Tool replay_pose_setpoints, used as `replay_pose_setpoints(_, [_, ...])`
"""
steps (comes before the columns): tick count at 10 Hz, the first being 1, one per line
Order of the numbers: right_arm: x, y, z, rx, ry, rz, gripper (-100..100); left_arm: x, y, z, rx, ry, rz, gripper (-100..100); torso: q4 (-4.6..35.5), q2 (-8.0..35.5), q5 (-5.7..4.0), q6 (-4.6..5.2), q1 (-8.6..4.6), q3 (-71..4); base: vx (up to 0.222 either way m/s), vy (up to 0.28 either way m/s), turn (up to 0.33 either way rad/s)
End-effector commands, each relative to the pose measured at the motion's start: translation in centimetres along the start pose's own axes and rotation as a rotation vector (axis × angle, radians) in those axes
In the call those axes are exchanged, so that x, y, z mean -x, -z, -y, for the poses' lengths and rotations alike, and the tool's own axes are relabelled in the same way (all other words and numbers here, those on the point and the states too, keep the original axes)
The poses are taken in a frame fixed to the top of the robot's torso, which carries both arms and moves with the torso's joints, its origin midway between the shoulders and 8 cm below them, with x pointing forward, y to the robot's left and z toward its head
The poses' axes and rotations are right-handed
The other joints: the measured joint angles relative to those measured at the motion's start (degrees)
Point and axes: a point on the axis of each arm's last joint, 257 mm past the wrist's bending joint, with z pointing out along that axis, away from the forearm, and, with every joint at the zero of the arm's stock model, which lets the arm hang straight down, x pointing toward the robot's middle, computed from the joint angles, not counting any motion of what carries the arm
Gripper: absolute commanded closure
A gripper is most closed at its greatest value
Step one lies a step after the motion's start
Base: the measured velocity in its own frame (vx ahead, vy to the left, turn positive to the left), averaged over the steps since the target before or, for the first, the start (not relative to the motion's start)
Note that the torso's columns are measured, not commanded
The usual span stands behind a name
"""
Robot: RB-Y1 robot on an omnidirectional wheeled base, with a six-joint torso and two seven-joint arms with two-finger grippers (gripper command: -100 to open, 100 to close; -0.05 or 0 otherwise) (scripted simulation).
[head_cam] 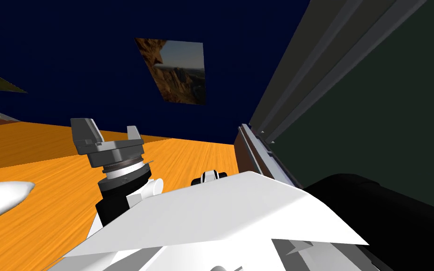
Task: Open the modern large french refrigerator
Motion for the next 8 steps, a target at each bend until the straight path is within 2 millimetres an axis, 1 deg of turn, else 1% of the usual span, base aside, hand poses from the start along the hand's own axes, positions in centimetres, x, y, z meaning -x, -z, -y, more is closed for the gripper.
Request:
replay_pose_setpoints(1, [-0.8, -2.5, -0.5, 0.015, 0.003, -0.018, 100, 0.0, 0.0, 0.0, 0.0, 0.0, 0.0, 0, -0.02, 0.04, 0.02, 0.1, -0.01, -0.02, -0.036, 0.124, 0.081])
replay_pose_setpoints(2, [-1.0, -2.5, -0.5, 0.016, 0.003, -0.025, 100, 0.0, 0.0, 0.0, 0.0, 0.0, 0.0, 0, 0.01, 0.01, 0.02, -0.01, 0.07, 0.0, -0.031, 0.11, 0.057])
replay_pose_setpoints(3, [-1.2, -4.2, -0.6, 0.016, 0.004, -0.032, 100, 0.0, 0.0, 0.0, 0.0, 0.0, 0.0, 0, -0.01, 0.01, 0.02, 0.06, 0.12, -0.02, -0.029, 0.134, 0.068])
replay_pose_setpoints(4, [-1.4, -4.2, -0.6, 0.017, 0.003, -0.039, 100, 0.0, 0.0, 0.0, 0.0, 0.0, 0.0, 0, 0.02, -0.06, 0.0, -0.08, 0.15, -0.01, -0.033, 0.121, 0.055])
replay_pose_setpoints(5, [-1.6, -6.0, -0.6, 0.017, 0.003, -0.046, 100, 0.0, 0.0, 0.0, 0.0, 0.0, 0.0, 0, 0.0, -0.02, 0.03, 0.01, 0.12, -0.05, -0.045, 0.16, 0.088])
replay_pose_setpoints(6, [-1.7, -6.0, -0.6, 0.018, 0.003, -0.053, 100, 0.0, 0.0, 0.0, 0.0, 0.0, 0.0, 0, 0.03, -0.05, 0.05, -0.12, 0.21, -0.03, -0.029, 0.142, 0.057])
replay_pose_setpoints(7, [-1.9, -7.8, -0.6, 0.017, 0.002, -0.061, 100, 0.0, 0.0, 0.0, 0.0, 0.0, 0.0, 0, 0.0, -0.06, 0.07, 0.0, 0.16, -0.09, -0.029, 0.154, 0.082])
replay_pose_setpoints(8, [-2.1, -7.7, -0.6, 0.018, 0.001, -0.068, 100, 0.0, 0.0, 0.0, 0.0, 0.0, 0.0, 0, 0.02, -0.11, 0.1, -0.14, 0.17, -0.1, -0.037, 0.12, 0.052])
